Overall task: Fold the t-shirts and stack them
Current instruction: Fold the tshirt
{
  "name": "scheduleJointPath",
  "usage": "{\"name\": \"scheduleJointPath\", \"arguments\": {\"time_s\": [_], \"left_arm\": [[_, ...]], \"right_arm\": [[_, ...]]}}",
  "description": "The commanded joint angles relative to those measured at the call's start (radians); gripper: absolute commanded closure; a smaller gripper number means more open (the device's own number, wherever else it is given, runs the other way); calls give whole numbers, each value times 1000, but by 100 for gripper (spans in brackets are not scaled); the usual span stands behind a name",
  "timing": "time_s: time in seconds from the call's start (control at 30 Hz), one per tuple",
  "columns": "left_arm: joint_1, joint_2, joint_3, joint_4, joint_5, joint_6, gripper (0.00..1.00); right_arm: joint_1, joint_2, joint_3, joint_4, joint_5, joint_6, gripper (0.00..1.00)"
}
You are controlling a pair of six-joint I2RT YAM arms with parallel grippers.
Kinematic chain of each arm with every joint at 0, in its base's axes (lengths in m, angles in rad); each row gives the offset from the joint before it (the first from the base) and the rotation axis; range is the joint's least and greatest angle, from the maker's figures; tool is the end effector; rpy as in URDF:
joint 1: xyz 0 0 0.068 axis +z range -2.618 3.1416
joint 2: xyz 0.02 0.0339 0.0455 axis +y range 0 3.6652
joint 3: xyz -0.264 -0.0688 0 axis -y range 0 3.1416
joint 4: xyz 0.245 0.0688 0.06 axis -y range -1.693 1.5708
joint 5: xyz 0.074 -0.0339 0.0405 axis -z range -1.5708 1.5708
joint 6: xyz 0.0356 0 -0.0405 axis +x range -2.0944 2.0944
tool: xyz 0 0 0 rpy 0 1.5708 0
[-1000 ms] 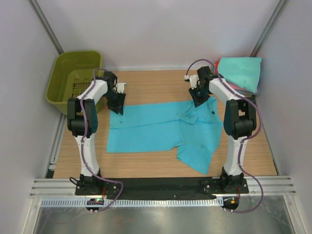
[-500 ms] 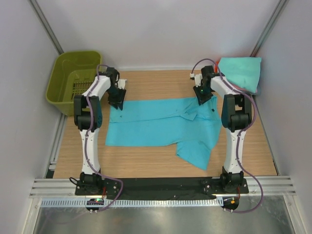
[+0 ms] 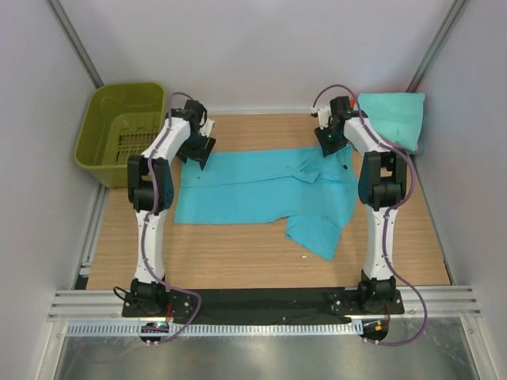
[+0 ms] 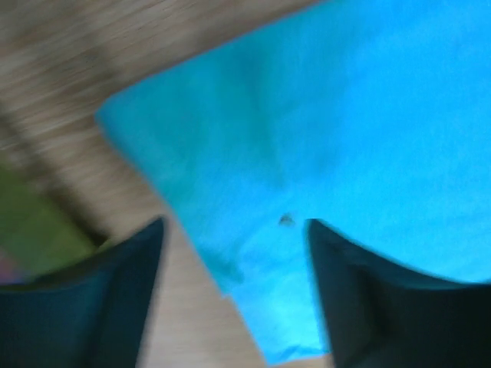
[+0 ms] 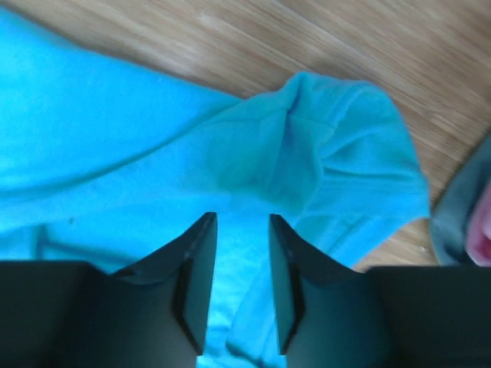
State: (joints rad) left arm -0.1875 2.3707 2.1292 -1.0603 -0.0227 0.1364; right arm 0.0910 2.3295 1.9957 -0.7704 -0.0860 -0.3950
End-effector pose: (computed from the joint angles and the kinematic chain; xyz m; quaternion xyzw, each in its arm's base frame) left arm 0.4823 -0.0907 0.1915 0.1583 0.9782 0.0078 0.1343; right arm 0.4997 0.0487 0.1837 -0.2435 0.9411 0.0064 0.2346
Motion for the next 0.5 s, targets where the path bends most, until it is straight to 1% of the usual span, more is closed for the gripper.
{"name": "scheduleJointPath", "arguments": {"time_s": [0.0, 0.03, 0.07, 0.1, 0.13, 0.17, 0.2, 0.23, 0.27, 0.3, 0.33, 0.4, 0.43, 0.47], "left_arm": [[-67, -364, -30, 49, -205, -9, 11], [-82, -416, -50, 60, -236, -9, 1], [-96, -498, -66, 65, -240, -12, 0], [-102, -522, -63, 37, -193, -35, 0], [-102, -545, -67, 27, -181, -81, 0], [-104, -588, -98, 23, -152, -86, 0], [-107, -603, -98, 23, -152, -78, 0], [-110, -617, -135, 22, -154, -66, 0], [-107, -626, -152, 14, -140, -51, 0], [-107, -646, -172, -9, -117, -28, 0], [-107, -659, -240, -15, -76, -8, 0], [-107, -714, -334, 5, -47, 3, 1], [-112, -732, -388, 31, -63, 11, 0], [-118, -752, -505, 61, -116, 17, 1]], "right_arm": [[-5, -293, -53, 46, -63, -77, 58], [-7, -355, -93, 63, -86, -94, 57], [-5, -411, -189, 113, -98, -111, 55], [-5, -465, -242, 140, -154, -123, 45], [-4, -583, -300, 166, -175, -163, 40], [-2, -690, -410, 209, -223, -182, 31], [3, -691, -466, 226, -241, -192, 27], [9, -772, -510, 232, -259, -221, 24], [18, -810, -584, 196, -277, -249, 20], [42, -840, -616, 160, -291, -290, 18], [61, -892, -682, 95, -297, -354, 17], [107, -941, -765, 56, -290, -424, 17], [122, -973, -813, 54, -275, -447, 18], [136, -1036, -910, 69, -270, -493, 19]]}}
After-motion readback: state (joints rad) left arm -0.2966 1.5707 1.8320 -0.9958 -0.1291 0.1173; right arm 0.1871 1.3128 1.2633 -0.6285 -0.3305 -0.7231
